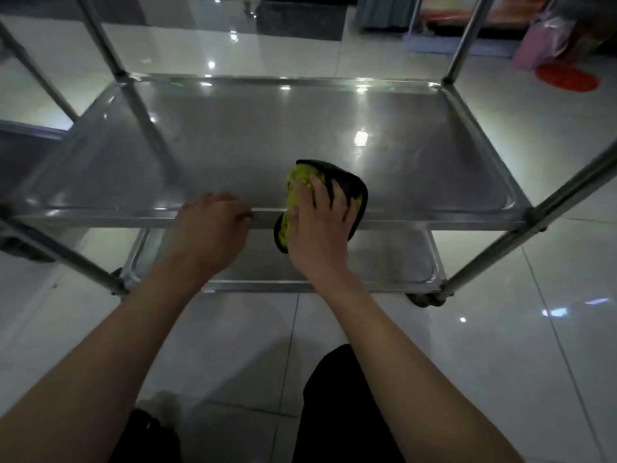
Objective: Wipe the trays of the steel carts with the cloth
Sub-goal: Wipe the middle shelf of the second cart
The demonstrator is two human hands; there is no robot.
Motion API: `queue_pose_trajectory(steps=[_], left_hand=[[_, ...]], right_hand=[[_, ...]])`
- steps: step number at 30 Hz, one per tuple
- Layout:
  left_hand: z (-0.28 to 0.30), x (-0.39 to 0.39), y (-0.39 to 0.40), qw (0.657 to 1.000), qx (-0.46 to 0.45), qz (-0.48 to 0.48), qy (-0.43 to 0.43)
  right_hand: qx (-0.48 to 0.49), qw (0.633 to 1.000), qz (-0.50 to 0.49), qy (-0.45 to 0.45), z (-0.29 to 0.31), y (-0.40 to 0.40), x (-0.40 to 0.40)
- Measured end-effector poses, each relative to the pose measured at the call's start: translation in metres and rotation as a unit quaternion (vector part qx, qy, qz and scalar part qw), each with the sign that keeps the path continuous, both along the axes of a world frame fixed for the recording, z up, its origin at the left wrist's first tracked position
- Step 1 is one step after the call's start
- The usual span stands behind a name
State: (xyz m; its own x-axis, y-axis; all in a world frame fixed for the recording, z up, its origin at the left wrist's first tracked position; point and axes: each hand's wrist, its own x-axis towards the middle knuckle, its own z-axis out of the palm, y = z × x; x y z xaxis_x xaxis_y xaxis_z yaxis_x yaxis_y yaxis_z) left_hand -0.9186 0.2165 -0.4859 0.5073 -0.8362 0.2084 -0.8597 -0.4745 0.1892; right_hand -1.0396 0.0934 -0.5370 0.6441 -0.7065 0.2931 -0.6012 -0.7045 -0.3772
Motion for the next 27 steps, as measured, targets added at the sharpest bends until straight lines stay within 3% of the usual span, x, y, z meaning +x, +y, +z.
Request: queue_pose_trajectory(steps=[12, 27], left_hand=[[-0.016, 0.104, 0.114, 0.997, -0.047, 0.068, -0.008], [-0.054, 0.200, 0.147, 0.999, -0.002, -0.005, -0.040]], right_hand=[[0.010, 0.997, 0.078, 0.021, 0.001, 0.082, 0.115], [-0.011, 0.999, 0.031, 0.021, 0.002, 0.141, 0.228]])
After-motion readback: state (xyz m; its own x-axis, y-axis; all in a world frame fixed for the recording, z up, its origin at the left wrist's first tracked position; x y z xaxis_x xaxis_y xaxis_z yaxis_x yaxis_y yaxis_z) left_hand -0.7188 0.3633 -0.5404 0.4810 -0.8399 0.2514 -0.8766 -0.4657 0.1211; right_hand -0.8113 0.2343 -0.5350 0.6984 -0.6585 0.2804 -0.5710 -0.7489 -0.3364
